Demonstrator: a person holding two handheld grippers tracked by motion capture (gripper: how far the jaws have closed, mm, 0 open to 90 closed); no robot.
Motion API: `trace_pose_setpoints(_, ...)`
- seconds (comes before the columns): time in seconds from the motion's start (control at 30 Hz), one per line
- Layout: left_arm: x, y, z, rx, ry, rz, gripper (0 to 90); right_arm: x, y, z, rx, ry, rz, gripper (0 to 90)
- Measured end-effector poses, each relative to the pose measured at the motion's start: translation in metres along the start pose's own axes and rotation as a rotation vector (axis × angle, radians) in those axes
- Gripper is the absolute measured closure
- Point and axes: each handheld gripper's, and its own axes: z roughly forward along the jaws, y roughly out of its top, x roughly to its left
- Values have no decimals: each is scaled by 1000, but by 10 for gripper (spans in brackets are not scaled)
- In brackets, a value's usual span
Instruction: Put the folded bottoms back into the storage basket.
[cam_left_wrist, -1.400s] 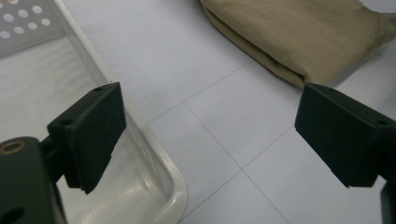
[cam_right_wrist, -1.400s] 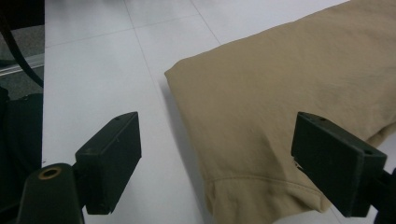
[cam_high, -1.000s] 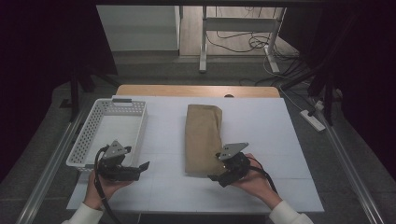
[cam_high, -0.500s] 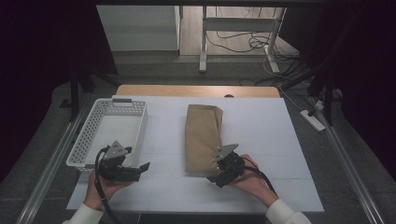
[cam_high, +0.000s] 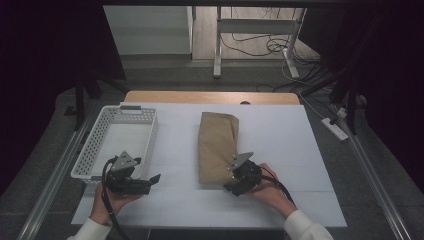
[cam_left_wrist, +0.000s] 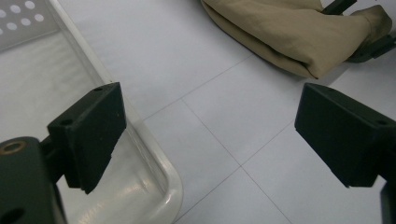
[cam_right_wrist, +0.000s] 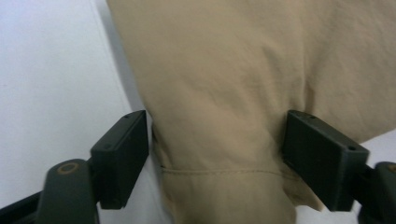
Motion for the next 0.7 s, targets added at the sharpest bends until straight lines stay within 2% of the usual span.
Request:
trace_pose_setpoints(0.13, 0, 0, 1, 2, 0, 0, 100, -1, 0, 0, 1, -22, -11, 326)
trace_pose_setpoints(0.23, -1, 0, 0, 3, 1, 1, 100, -3, 0, -1, 1, -20, -17, 362)
trace_pose_setpoints(0.27, -1, 0, 0, 2, 1, 1, 100, -5, 0, -2, -6, -25, -18, 454)
trace_pose_setpoints(0.3, -1, 0, 0, 2, 1, 1, 100, -5, 0, -3, -5, -26, -21, 502)
trace_pose_setpoints(0.33, -1, 0, 0, 2, 1, 1, 100, -5, 0, -3, -5, -26, -21, 502)
trace_pose_setpoints(0.37, 0, 0, 1, 3, 1, 0, 100, -6, 1, -5, -8, -15, -15, 593)
trace_pose_setpoints(0.43, 0, 0, 1, 5, 1, 0, 100, -7, 1, -6, -17, -5, -10, 661)
trace_pose_setpoints(0.47, 0, 0, 1, 5, 1, 0, 100, -7, 1, -6, -17, -5, -10, 661)
trace_pose_setpoints(0.5, 0, 0, 2, 6, 0, 0, 100, -8, 2, -8, -19, -2, -2, 714)
trace_pose_setpoints(0.7, 0, 0, 1, 4, 1, 0, 102, -13, 4, -16, -55, 36, 38, 778)
